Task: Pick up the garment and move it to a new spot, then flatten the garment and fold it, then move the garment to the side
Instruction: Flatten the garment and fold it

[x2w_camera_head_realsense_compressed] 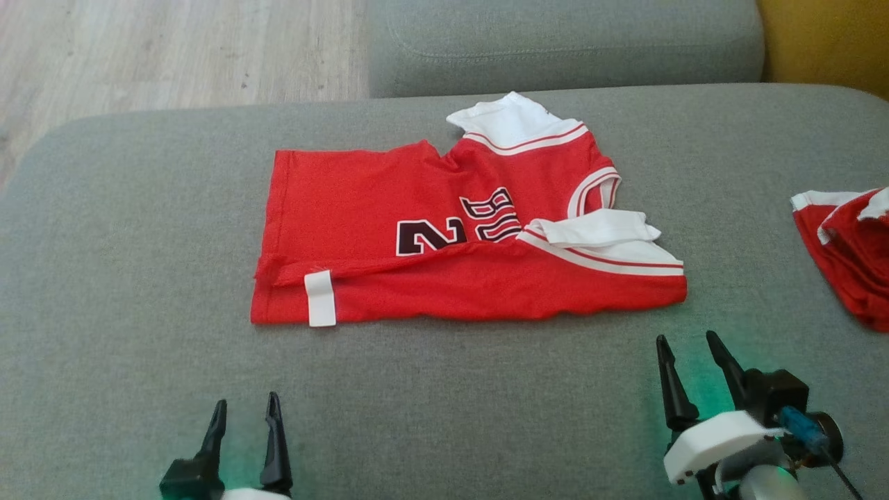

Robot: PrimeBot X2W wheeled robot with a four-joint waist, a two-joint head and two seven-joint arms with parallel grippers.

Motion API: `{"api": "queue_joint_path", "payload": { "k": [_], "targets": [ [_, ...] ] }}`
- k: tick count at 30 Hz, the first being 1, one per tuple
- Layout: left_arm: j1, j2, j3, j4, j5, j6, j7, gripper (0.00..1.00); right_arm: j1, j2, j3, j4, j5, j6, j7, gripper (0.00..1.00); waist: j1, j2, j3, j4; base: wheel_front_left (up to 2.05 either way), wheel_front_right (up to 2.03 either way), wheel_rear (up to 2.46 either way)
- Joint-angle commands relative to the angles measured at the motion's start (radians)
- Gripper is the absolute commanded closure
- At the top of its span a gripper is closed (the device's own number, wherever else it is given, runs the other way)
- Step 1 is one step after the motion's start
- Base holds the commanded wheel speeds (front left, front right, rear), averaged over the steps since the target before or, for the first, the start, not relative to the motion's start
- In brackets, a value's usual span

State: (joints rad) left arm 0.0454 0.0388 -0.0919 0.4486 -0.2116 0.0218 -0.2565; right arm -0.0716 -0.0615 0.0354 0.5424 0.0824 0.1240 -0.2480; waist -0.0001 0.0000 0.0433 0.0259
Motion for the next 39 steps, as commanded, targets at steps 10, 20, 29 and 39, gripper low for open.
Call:
{"api": "queue_joint_path", "payload": {
  "k": [10, 20, 29, 39],
  "targets": [
    [-0.18, 0.011, 0.016, 0.012, -0.008, -0.025, -0.005, 0.0, -0.122, 0.006, 0.018, -0.047, -0.006, 0.007, -0.014, 0.0, 0.0001, 0.0, 0.11, -0.007, 0.0, 0.0, 0.0],
    [-0.363, 0.011, 0.047, 0.17, -0.029, -0.019, -0.005, 0.0, -0.216, 0.009, -0.03, -0.056, -0.03, 0.007, -0.014, 0.0, 0.0001, 0.0, 0.236, -0.032, 0.0, 0.0, 0.0],
    [-0.403, 0.011, 0.007, 0.34, -0.074, -0.049, -0.005, 0.01, -0.254, 0.011, 0.004, 0.126, -0.033, 0.007, -0.014, 0.33, 0.0001, 0.0, 0.278, -0.027, 0.0, 0.0, 0.0],
    [-0.423, 0.011, -0.01, 0.302, -0.108, -0.079, -0.005, 1.0, -0.307, 0.009, 0.062, 0.131, 0.129, 0.007, -0.014, 1.0, 0.0001, 0.0, 0.227, -0.009, 0.0, 0.0, 0.0]
  ]
}}
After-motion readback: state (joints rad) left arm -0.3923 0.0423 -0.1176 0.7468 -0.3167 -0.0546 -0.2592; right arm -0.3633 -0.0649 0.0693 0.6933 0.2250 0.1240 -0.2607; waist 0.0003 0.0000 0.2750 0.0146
